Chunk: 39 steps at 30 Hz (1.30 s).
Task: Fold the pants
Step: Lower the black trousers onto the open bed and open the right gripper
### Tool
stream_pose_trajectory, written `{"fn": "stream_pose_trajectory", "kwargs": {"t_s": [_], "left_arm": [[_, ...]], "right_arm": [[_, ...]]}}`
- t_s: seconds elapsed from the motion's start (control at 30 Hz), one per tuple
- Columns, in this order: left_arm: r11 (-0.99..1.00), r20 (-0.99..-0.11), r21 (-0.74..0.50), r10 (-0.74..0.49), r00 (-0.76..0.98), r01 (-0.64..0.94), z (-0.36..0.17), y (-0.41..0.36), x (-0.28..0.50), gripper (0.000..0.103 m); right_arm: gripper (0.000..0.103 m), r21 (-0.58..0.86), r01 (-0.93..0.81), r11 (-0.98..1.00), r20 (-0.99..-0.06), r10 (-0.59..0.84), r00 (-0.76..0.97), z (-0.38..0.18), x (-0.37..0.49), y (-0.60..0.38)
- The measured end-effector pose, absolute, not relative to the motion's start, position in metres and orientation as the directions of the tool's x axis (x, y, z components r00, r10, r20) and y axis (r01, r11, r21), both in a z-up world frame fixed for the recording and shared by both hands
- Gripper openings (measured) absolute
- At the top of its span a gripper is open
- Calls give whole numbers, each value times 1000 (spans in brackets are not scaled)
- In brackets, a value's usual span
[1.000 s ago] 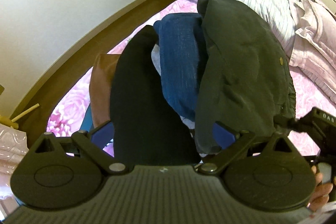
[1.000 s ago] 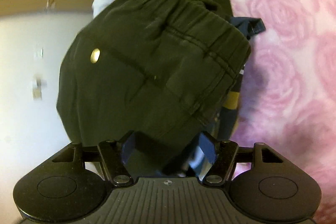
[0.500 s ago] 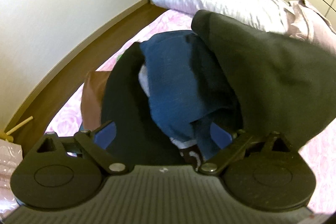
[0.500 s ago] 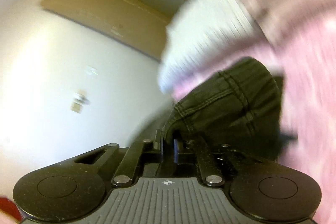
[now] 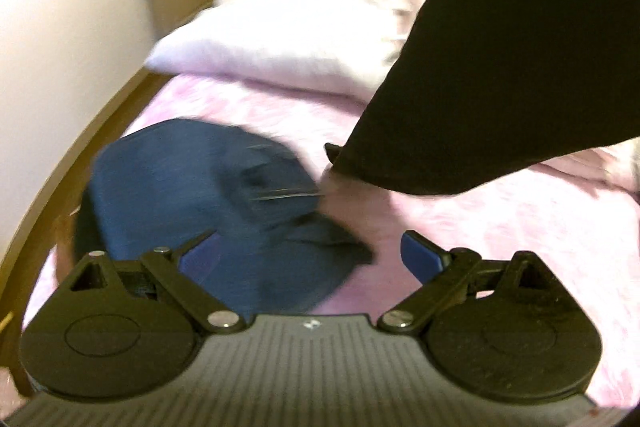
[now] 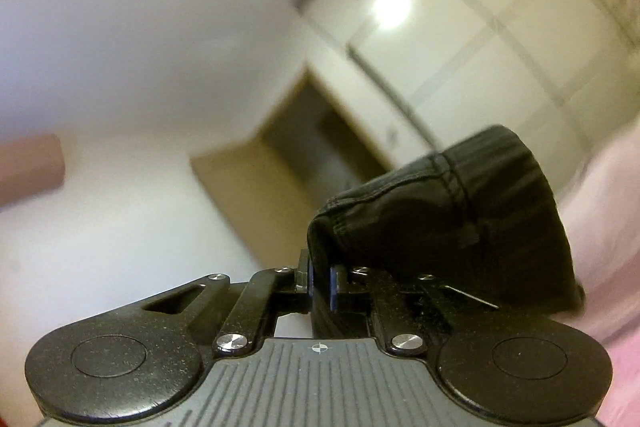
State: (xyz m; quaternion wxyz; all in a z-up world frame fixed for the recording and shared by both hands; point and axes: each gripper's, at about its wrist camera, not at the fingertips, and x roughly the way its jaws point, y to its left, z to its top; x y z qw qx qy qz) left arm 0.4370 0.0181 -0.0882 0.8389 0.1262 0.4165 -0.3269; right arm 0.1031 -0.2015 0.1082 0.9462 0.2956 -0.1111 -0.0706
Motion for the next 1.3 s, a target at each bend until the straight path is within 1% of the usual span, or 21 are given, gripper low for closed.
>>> {"fn": "stream_pose_trajectory", "kwargs": {"t_s": [0.07,0.13,0.2,0.23,0.27,0.3,0.33,0.37,0.4,0.43,0.47,0.53,0.63,0.67,0.73,0.83,0.97,1.07,1.3], "left_arm": [[714,-770,-70,-483,418,697,-83,-1,415,95],[670,-763,-79,-518,388,738,-78,-21,389,95],[627,-761,-85,-542,355,775,-76,-39,361,95],[607,-763,-85,-550,340,790,-76,-48,347,95],[587,-765,-84,-556,326,805,-75,-56,337,95],[566,-767,-82,-561,311,820,-75,-64,321,95],[550,-773,-79,-561,297,831,-76,-73,308,95],[536,-778,-78,-560,285,841,-78,-80,294,95],[520,-783,-77,-560,272,851,-79,-87,278,95],[507,-787,-73,-558,263,859,-82,-92,265,95],[499,-792,-67,-553,258,864,-83,-95,251,95],[495,-813,-53,-526,251,867,-91,-103,224,95],[494,-840,-30,-484,246,869,-103,-110,185,95],[495,-849,-20,-468,247,869,-108,-112,173,95],[499,-866,-7,-437,244,866,-116,-115,149,95],[513,-879,0,-409,245,858,-125,-116,122,95],[518,-891,2,-387,237,855,-129,-118,91,95],[508,-896,11,-377,233,861,-130,-119,77,95],[481,-910,27,-350,220,876,-132,-121,69,95]], "right_arm": [[3,500,120,858,210,-255,944,130,67,-204],[3,427,197,883,230,-316,920,149,35,-199],[4,336,288,897,199,-366,909,160,12,-191],[4,291,341,894,168,-399,901,162,4,-187],[5,246,391,887,118,-428,896,160,-2,-185],[8,196,423,885,48,-439,897,152,-2,-183],[13,125,450,884,-98,-440,892,143,3,-184],[33,70,469,880,-294,-431,853,128,11,-188],[47,28,485,874,-464,-419,781,106,17,-195],[48,-2,519,855,-556,-433,710,81,13,-199],[48,7,547,837,-615,-428,662,56,1,-204],[48,83,566,820,-741,-329,586,12,-18,-220],[48,129,610,782,-830,-252,498,-35,-56,-236],[48,129,612,780,-846,-234,478,-36,-61,-250],[48,130,626,769,-868,-217,446,-55,-94,-270],[48,151,636,757,-879,-191,436,-68,-143,-296],[48,135,658,741,-901,-185,393,-67,-190,-318],[48,162,655,738,-900,-162,405,-71,-209,-320],[48,187,658,729,-897,-147,417,-86,-208,-317]]}}
